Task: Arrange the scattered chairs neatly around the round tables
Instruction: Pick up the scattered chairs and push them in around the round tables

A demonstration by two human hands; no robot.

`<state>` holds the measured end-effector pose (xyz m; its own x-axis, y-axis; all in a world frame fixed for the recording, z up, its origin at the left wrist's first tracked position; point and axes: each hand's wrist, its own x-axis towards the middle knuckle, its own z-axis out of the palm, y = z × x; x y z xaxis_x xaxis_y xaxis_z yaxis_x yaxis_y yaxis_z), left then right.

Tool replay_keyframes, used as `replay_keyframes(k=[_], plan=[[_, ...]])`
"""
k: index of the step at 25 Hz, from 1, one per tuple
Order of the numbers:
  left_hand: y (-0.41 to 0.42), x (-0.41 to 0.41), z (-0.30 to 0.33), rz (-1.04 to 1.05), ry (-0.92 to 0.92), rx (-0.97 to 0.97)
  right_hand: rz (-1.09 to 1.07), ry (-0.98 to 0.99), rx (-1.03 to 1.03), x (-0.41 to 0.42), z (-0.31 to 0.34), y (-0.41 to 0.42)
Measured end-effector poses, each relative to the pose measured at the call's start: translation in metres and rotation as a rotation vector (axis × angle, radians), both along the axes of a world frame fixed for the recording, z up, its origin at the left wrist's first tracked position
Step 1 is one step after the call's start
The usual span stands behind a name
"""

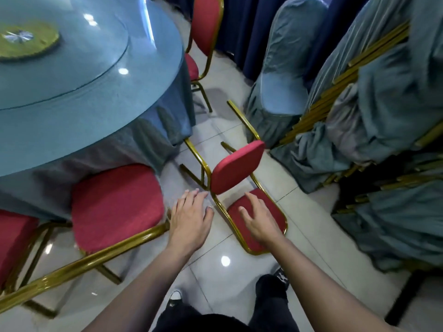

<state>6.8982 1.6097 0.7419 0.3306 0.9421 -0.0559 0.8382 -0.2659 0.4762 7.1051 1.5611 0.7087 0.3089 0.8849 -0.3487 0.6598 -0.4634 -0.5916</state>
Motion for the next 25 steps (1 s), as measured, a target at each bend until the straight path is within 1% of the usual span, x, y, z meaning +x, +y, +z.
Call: replay_keyframes(k=[5, 8, 11, 15, 17, 22, 25], plan=[[-0.004, 0.129, -0.036, 0.091, -0.019, -0.086, 0.052, -0.016, -0.010, 0.145, -0.029, 0.017], [-0.030, 0.198, -0.048, 0.225, 0.001, -0.166, 0.122, 0.023, -0.064, 0.221, -0.044, 0.023], [-0.058, 0.249, -0.053, 0.397, -0.007, -0.251, 0.199, 0.063, -0.151, 0.276, -0.056, 0.023], [-0.082, 0.288, -0.058, 0.556, -0.016, -0.290, 0.258, 0.090, -0.271, 0.331, -0.070, 0.014], [-0.084, 0.301, -0.065, 0.588, -0.026, -0.290, 0.254, 0.075, -0.309, 0.350, -0.081, 0.011], [-0.063, 0.350, -0.115, 0.569, -0.049, -0.389, 0.224, 0.080, -0.333, 0.390, -0.132, 0.033], [-0.051, 0.389, -0.162, 0.650, -0.081, -0.469, 0.274, 0.117, -0.383, 0.417, -0.177, 0.040]])
